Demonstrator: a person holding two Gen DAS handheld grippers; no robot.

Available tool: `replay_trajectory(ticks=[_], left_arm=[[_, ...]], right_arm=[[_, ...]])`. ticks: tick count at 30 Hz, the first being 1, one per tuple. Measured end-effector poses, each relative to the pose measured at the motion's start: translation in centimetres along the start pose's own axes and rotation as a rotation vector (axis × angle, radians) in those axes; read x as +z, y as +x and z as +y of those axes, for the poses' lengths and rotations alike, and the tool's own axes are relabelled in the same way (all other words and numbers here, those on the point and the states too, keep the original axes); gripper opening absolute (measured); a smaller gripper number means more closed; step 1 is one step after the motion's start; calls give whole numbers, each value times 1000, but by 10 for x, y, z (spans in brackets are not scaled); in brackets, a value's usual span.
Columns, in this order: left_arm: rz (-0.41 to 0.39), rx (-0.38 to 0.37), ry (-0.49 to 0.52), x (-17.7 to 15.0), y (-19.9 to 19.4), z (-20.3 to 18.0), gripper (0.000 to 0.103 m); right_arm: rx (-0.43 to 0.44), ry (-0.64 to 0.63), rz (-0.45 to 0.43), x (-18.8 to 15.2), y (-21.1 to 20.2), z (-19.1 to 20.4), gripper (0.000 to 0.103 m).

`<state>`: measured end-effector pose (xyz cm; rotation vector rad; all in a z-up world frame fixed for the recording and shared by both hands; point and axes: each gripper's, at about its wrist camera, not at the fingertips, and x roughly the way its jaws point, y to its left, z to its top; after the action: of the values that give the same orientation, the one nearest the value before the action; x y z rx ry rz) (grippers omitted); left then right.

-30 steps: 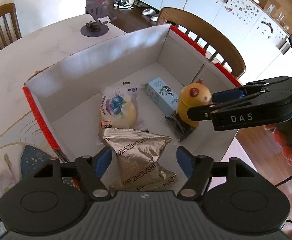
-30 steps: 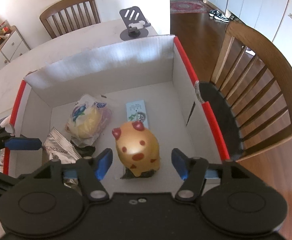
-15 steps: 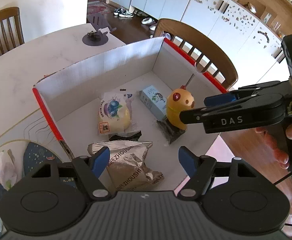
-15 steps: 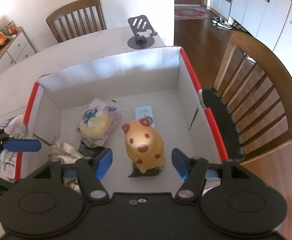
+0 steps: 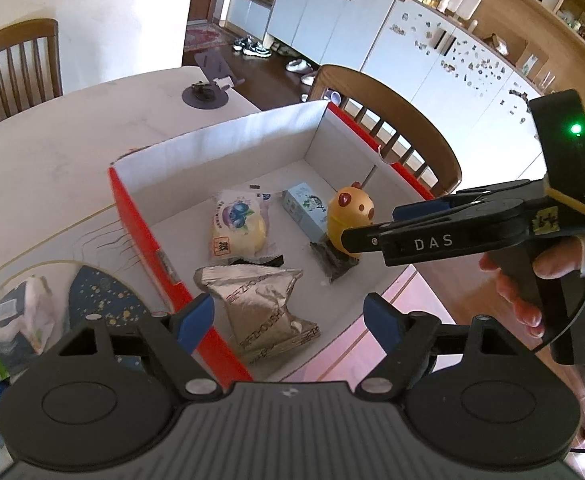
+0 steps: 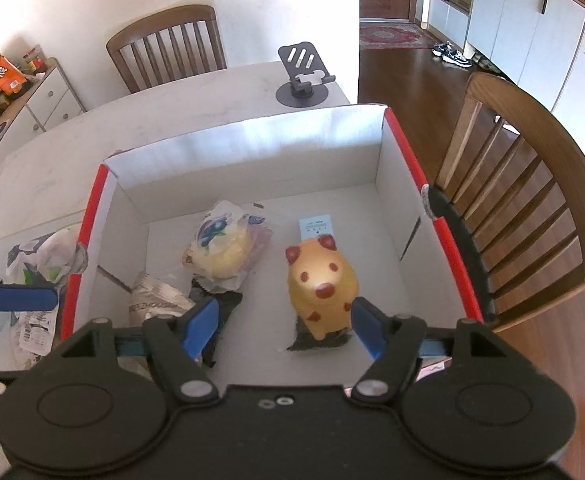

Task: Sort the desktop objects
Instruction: 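Withdraw both tools from the box toward the remaining packets on the mat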

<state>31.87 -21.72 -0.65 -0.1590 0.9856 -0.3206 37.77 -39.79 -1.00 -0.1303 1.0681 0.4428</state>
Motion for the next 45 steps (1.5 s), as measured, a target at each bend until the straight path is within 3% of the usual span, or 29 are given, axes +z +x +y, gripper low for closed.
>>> replay_trajectory(ticks=[10, 22, 26, 45], left_arm=[[-40, -13, -20, -18, -36, 21, 85], [-52, 4, -36, -46, -71, 67, 90], [-55, 21, -57, -57, -80, 89, 102], [-49, 144, -208, -101, -106, 196, 102]], right_arm=[[1, 21, -32, -10, -13, 23, 84], [21, 40, -68, -24, -28, 74, 87], [35, 34, -75, -28, -29, 96, 87], [98, -41, -78, -42, -17, 195, 88]])
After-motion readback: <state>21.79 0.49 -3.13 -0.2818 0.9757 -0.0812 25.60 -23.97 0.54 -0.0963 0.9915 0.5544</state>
